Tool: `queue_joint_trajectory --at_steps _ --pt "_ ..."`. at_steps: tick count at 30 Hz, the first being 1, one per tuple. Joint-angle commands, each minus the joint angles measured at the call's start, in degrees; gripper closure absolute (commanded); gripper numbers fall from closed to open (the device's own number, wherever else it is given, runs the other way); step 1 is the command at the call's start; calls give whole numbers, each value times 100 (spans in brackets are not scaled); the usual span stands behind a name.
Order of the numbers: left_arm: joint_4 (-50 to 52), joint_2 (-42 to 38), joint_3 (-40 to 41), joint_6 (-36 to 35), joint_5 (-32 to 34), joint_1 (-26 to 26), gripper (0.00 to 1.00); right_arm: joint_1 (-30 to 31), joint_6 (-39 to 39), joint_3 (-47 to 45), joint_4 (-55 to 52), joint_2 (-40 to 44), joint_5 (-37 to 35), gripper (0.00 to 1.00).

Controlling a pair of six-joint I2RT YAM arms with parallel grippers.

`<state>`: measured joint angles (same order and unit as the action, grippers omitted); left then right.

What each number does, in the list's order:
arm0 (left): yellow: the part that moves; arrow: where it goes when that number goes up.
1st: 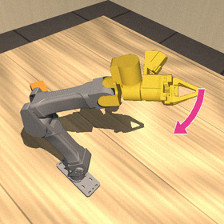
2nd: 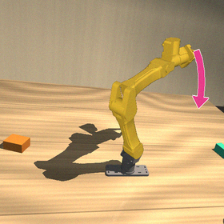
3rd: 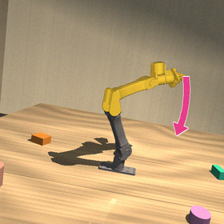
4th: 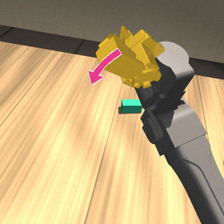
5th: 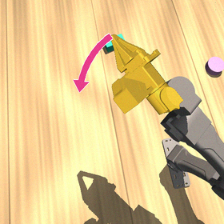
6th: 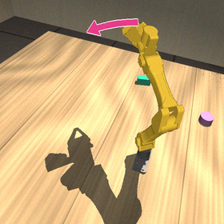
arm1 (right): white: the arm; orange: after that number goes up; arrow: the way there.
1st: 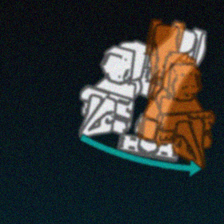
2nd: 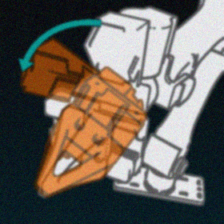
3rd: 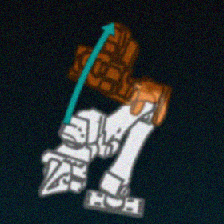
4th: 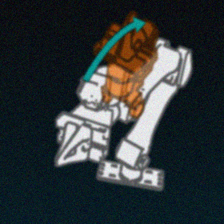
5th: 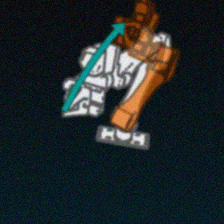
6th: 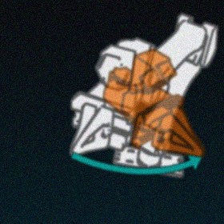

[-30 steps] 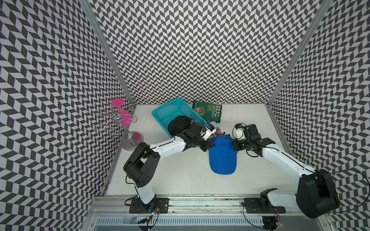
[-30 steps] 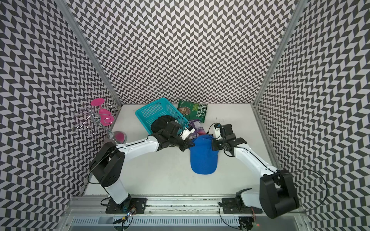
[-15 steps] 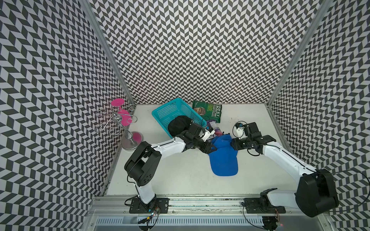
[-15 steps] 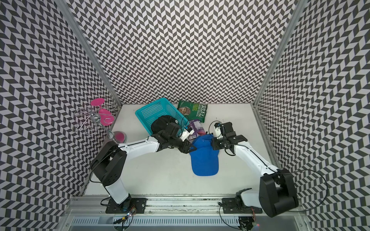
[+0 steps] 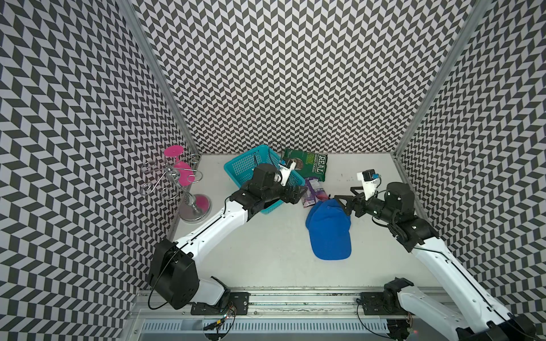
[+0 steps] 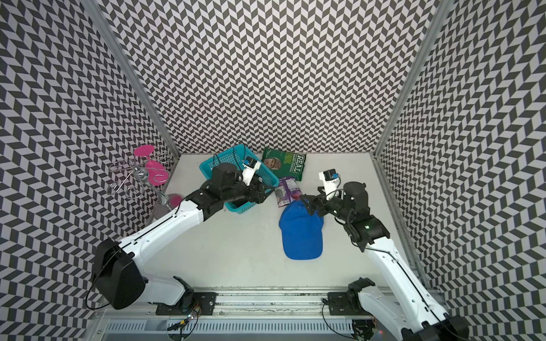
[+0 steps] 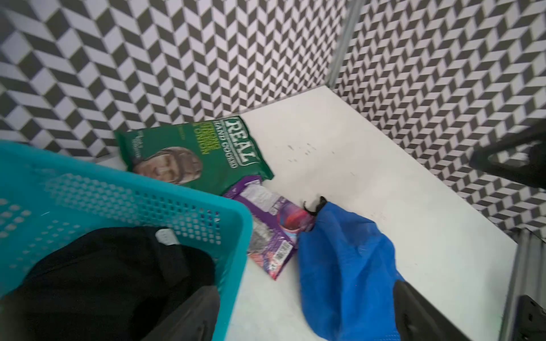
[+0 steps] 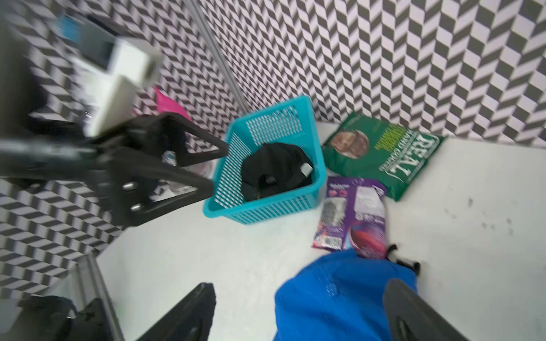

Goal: Turn the baseball cap inside out
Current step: Pick up the baseball cap from the basket.

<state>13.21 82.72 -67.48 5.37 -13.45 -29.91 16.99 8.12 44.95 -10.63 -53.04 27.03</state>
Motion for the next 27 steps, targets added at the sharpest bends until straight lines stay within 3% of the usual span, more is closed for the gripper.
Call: queue_joint_trajectory --at_steps 1,8,15,20,22,25,27 --pt "624 399 -300 -223 197 501 8 172 605 -322 1554 91 823 6" --pt "1017 1894 -1253 -52 338 1438 7 846 305 -153 1325 -273 315 5" --pt "545 2621 -1484 171 1293 1567 0 1158 -24 115 884 -454 -179 4" --pt "603 3121 -1725 29 1303 1593 3 1180 67 25 880 -438 -351 5" --pt "674 3224 -1764 5 1248 1594 12 1180 207 47 777 -449 -684 7" --pt "383 2991 -1419 101 1029 1588 51 1178 371 102 597 -458 -1077 11" --pt "59 2706 -1092 137 968 1585 64 1176 428 78 612 -429 -1150 12"
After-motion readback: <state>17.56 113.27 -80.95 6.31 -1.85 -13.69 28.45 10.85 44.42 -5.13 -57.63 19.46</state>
